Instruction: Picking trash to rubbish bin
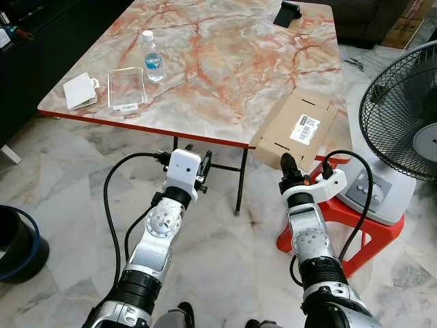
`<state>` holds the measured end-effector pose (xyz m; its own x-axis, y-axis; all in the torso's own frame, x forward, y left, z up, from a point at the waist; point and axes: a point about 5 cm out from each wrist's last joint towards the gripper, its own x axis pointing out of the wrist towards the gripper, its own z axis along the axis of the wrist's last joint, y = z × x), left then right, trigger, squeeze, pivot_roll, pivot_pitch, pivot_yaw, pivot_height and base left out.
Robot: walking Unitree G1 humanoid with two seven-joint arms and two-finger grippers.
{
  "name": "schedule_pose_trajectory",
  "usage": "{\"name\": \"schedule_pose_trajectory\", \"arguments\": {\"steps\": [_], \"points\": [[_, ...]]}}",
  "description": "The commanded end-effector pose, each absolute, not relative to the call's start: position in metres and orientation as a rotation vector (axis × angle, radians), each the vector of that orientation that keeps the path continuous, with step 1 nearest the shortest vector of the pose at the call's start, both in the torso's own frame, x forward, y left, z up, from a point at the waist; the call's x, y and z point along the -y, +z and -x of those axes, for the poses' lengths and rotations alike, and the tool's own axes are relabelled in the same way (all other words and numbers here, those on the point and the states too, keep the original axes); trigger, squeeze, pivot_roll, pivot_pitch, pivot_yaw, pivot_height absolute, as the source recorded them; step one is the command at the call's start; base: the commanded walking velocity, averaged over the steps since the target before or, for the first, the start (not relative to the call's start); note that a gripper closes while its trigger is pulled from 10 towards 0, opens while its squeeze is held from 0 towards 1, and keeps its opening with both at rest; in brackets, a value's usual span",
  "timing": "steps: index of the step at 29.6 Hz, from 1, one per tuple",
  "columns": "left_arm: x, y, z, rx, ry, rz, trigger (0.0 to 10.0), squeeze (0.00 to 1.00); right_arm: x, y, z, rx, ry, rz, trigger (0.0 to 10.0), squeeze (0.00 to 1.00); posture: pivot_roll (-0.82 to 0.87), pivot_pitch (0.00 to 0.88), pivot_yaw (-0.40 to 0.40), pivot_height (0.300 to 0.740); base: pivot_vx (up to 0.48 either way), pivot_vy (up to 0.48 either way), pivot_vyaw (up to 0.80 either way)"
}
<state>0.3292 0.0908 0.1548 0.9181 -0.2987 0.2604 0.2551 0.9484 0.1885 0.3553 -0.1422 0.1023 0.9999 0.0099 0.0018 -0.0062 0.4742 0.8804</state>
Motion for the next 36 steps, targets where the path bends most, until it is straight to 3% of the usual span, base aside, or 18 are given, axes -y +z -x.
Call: {"name": "schedule_pose_trajectory", "arguments": {"steps": [1, 27, 36], "points": [[-0.089, 0.152, -0.329, 0.274, -0.297, -0.154, 10.0, 0.00, 0.139, 0.097, -0.352, -0.020, 0.009, -1.071, 0.0, 0.00, 0.12, 0.186, -0.002, 0.740, 0.000, 0.000, 0.00], [-0.090, 0.152, -0.330, 0.272, -0.298, -0.159, 10.0, 0.00, 0.136, 0.103, -0.355, 0.010, 0.033, -1.077, 0.0, 0.00, 0.12, 0.175, -0.001, 0.740, 0.000, 0.000, 0.00], [-0.098, 0.155, -0.332, 0.302, -0.215, -0.164, 10.0, 0.00, 0.124, 0.130, -0.360, 0.103, 0.163, -0.968, 0.0, 0.00, 0.11, 0.155, 0.001, 0.740, 0.000, 0.000, 0.00]]}}
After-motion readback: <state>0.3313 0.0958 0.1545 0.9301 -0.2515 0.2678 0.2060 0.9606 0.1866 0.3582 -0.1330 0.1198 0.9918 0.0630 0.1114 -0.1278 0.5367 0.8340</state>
